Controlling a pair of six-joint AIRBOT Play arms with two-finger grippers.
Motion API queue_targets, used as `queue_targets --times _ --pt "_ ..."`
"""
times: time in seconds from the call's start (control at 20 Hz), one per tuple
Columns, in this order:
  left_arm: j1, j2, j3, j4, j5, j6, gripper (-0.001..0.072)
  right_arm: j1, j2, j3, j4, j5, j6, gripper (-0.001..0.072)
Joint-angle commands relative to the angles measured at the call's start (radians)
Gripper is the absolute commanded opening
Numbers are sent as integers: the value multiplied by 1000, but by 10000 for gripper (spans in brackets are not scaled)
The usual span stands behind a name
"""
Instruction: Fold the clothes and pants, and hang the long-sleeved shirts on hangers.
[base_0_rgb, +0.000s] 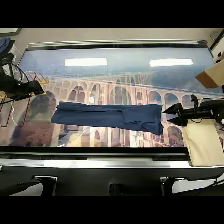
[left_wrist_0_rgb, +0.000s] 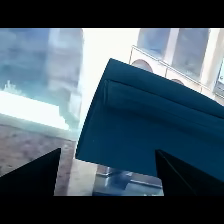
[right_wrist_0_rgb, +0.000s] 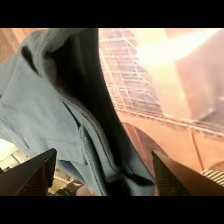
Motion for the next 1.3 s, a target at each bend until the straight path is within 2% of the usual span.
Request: queue_targets --times 0.0,0.25,0.3,0.35,0.4,0.45,0.5,0.6,0.65,0.75,0.9,1.05,1.25 --pt "0 13 3 5 -24 -34 682 43 -24 -26 26 51 -33 689" --pt "0 13 3 5 -31 -34 682 169 -64 -39 25 106 -27 672" --pt "0 13 3 5 -31 -34 682 192 -69 -39 24 122 -20 600" --pt "0 12 3 5 -31 -34 680 210 -68 -39 24 140 -13 492" --pt "0 11 2 -1 -31 -34 677 222 -67 -39 25 153 -12 317" --pt "0 8 2 -16 -31 -33 668 229 -61 -38 26 162 -2 100" --pt "-1 4 2 -39 -31 -33 595 229 -48 -33 26 162 -2 44" --pt "-1 -14 -15 -106 -24 -33 130 228 -1 -9 16 146 34 27" --pt "-3 -27 -40 -142 -1 -34 14 228 28 9 15 130 58 27" --pt "-8 -65 -133 -280 103 -34 14 228 92 51 14 77 112 27" --pt "-83 -122 -303 -525 341 -33 14 228 179 105 8 -25 189 27" --pt "-264 -204 -384 -665 542 -34 13 228 268 124 -10 -61 259 27" --pt "-516 -359 -353 -908 743 -33 13 228 352 178 -58 -115 335 27"
